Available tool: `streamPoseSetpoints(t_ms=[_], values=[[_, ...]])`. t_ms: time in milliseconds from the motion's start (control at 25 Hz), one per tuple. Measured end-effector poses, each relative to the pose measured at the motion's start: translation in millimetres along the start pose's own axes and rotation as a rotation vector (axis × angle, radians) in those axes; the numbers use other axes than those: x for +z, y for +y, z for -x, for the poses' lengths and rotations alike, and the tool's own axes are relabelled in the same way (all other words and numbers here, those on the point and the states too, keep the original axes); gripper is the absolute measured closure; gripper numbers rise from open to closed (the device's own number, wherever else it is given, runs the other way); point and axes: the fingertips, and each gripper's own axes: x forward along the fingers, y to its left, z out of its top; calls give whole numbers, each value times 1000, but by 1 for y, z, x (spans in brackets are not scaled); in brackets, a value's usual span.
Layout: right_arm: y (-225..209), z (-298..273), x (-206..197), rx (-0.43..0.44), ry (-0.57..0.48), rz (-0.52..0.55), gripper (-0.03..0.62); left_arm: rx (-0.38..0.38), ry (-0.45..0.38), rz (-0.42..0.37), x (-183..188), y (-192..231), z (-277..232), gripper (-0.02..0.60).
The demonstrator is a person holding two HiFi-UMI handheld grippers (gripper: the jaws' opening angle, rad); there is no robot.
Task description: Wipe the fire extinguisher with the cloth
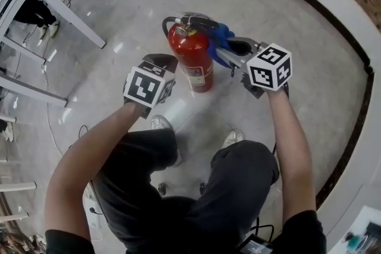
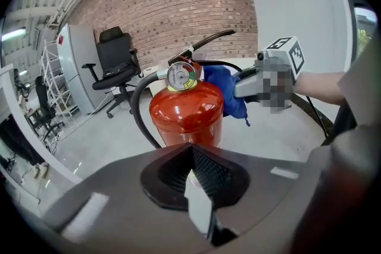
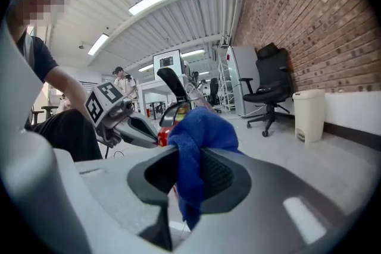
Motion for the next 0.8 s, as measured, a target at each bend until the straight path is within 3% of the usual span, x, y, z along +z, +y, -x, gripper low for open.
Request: streamPoseSetpoints(t_ms=[160, 400, 600, 800], values=[[-4, -8, -45, -24, 115, -3, 507, -18, 13, -34, -4, 2, -3, 575], [-17, -23, -104, -30, 207, -72, 508, -17, 18, 27, -16, 24, -28, 575], [-17, -34, -143, -16, 323, -109, 507, -22, 21, 33, -19, 44, -34, 575], [-12, -27, -131, 40, 370, -134, 507, -35, -2, 25, -5, 68, -26, 574]])
